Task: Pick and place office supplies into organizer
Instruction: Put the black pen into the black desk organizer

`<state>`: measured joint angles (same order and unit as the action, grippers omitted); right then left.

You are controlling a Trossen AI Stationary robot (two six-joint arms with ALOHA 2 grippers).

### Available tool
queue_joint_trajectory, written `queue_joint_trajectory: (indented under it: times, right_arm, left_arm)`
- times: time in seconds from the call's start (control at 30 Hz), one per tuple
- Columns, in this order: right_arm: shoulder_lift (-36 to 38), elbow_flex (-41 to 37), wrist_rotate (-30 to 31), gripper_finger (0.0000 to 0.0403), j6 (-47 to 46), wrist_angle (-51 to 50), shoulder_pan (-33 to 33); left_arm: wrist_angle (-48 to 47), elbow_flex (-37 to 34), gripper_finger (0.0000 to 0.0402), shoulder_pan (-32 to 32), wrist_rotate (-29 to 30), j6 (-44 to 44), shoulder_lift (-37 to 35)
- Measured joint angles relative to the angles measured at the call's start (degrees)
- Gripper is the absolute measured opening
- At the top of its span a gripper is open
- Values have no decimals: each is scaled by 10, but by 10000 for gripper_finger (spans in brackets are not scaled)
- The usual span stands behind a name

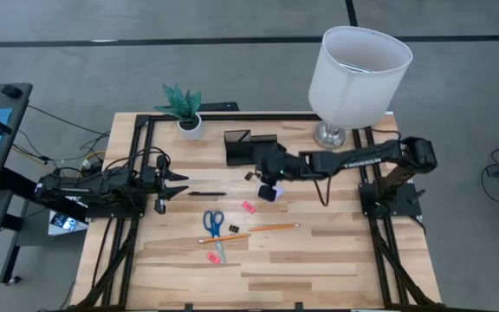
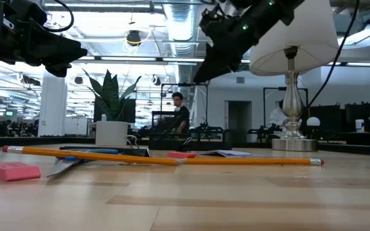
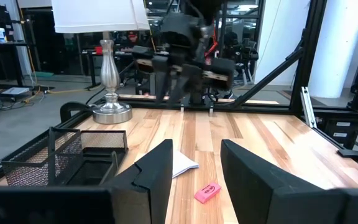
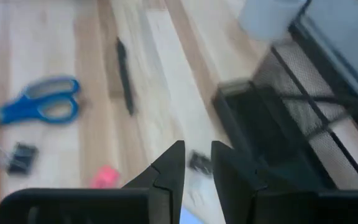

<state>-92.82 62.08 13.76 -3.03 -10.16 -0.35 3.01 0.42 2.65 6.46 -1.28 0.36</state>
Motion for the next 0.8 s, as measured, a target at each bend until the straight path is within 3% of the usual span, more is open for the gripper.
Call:
queue_joint_trajectory:
  times: [0.37, 0.8]
  right_arm:
    - [-1, -110, 85, 75, -1, 259, 48]
    - [-2, -222, 153, 75, -75, 345, 47]
  left_arm:
    - [0, 0, 128, 0, 0, 0, 0]
    - [7, 0, 128, 0, 3, 0, 0]
